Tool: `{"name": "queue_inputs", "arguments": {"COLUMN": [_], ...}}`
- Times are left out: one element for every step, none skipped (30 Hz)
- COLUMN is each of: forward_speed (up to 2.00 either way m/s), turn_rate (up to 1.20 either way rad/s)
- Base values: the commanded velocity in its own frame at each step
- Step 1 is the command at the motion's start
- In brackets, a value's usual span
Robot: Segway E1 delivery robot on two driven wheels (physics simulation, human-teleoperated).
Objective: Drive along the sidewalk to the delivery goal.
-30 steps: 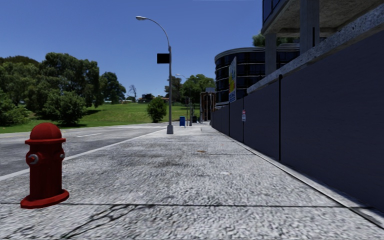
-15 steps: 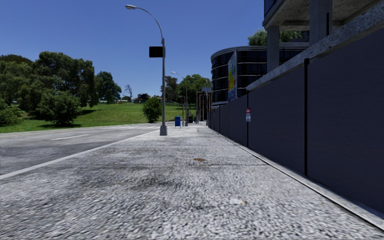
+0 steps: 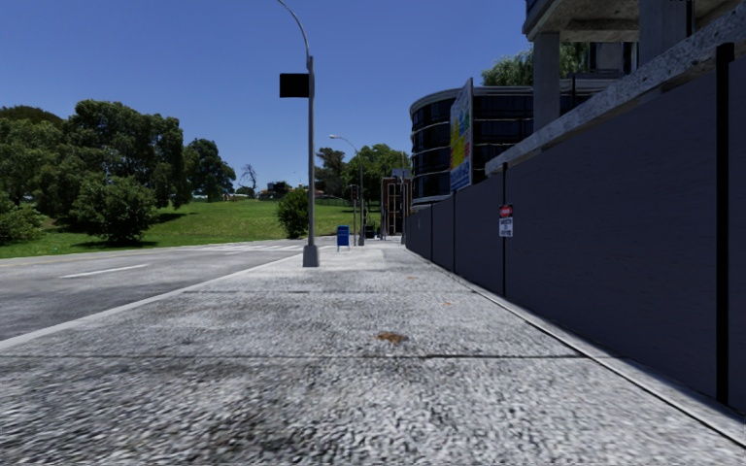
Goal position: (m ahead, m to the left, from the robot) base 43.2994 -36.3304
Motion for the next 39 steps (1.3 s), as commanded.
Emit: {"name": "queue_inputs", "arguments": {"forward_speed": [2.0,2.0,2.0,2.0,2.0,2.0,2.0,2.0,2.0,2.0,2.0,2.0,2.0,2.0,2.0,2.0,2.0,2.0,2.0,2.0,2.0,2.0,2.0,2.0,2.0,2.0,2.0,2.0,2.0,2.0,2.0,2.0,2.0,2.0,2.0,2.0,2.0,2.0,2.0], "turn_rate": [-0.14,-0.14,-0.06,0.0,0.0,0.0,0.0,0.0,0.0,0.0,0.0,0.0,0.0,0.0,0.0,0.0,0.0,0.0,0.0,0.0,0.0,-0.05,-0.15,-0.15,-0.18,-0.19,-0.19,-0.19,-0.19,-0.19,-0.19,-0.18,-0.04,0.0,0.0,0.0,0.0,0.0,0.0]}}
